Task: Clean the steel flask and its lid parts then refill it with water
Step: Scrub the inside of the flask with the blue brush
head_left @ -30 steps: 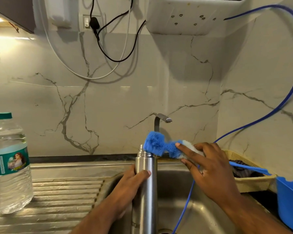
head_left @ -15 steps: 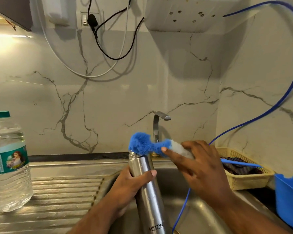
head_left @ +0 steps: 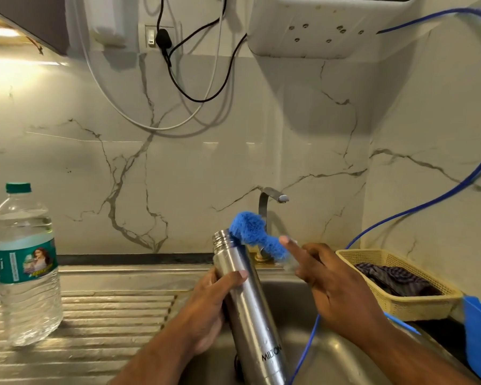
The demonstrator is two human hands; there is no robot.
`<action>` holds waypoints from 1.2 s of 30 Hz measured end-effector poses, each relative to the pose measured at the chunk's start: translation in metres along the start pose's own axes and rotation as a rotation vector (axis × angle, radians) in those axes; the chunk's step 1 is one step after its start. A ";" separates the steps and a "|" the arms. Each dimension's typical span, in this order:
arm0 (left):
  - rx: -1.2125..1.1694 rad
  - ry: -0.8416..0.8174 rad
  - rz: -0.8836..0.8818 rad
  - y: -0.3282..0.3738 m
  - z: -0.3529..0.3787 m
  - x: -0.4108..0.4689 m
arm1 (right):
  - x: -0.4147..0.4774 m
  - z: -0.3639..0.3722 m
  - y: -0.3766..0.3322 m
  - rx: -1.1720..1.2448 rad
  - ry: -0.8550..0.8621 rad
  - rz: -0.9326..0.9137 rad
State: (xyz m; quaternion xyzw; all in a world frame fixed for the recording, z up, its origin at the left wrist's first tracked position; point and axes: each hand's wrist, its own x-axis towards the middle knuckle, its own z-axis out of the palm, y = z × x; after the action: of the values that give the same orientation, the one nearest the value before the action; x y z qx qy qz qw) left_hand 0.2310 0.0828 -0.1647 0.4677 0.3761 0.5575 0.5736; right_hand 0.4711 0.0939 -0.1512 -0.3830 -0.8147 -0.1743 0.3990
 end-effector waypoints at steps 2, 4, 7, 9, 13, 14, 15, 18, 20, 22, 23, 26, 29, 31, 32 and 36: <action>0.072 -0.023 0.014 -0.001 0.001 -0.001 | 0.001 -0.001 -0.002 0.079 0.028 0.000; 0.124 -0.051 0.030 -0.003 0.006 -0.003 | 0.001 -0.001 -0.010 0.081 0.004 -0.037; 0.144 -0.038 0.060 -0.004 0.010 -0.006 | 0.003 -0.003 -0.015 0.016 -0.069 -0.073; 0.131 -0.008 0.061 -0.001 0.007 -0.006 | 0.005 -0.007 -0.004 0.029 -0.022 -0.049; 0.192 0.034 0.102 0.002 0.003 -0.005 | 0.001 -0.011 0.006 0.070 0.041 -0.008; 0.216 0.030 0.117 0.001 0.006 -0.006 | 0.000 -0.008 -0.002 0.067 0.010 -0.015; 0.234 0.027 0.131 0.001 0.009 -0.007 | 0.000 -0.006 -0.011 0.060 -0.038 -0.024; 0.234 0.010 0.137 0.000 0.013 -0.009 | 0.005 -0.001 -0.020 0.019 -0.104 -0.072; 0.188 0.022 0.086 0.001 0.009 -0.007 | 0.005 -0.005 -0.006 0.042 -0.057 -0.042; 0.123 0.021 0.020 0.003 0.003 -0.004 | 0.001 -0.009 0.013 0.069 0.002 -0.006; 0.101 0.010 -0.001 0.002 0.002 -0.003 | -0.002 -0.009 0.016 0.087 0.006 0.010; 0.128 -0.037 -0.030 -0.002 0.004 -0.003 | -0.001 -0.007 -0.007 0.078 -0.074 -0.006; 0.167 -0.048 0.006 -0.007 0.006 -0.004 | 0.001 0.000 -0.024 -0.023 -0.156 -0.096; 0.200 -0.022 0.036 -0.004 0.004 -0.004 | 0.002 -0.004 -0.012 0.003 -0.124 -0.049; 0.211 -0.008 0.048 -0.003 0.001 -0.003 | 0.001 -0.005 -0.002 0.038 -0.088 -0.006; 0.245 0.041 0.078 -0.001 -0.002 -0.001 | -0.003 -0.007 0.000 0.097 -0.009 0.048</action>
State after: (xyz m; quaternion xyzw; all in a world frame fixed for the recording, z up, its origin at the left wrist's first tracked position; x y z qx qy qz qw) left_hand 0.2289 0.0821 -0.1660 0.5370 0.4346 0.5386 0.4824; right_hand 0.4763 0.0879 -0.1493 -0.3832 -0.8147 -0.1231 0.4175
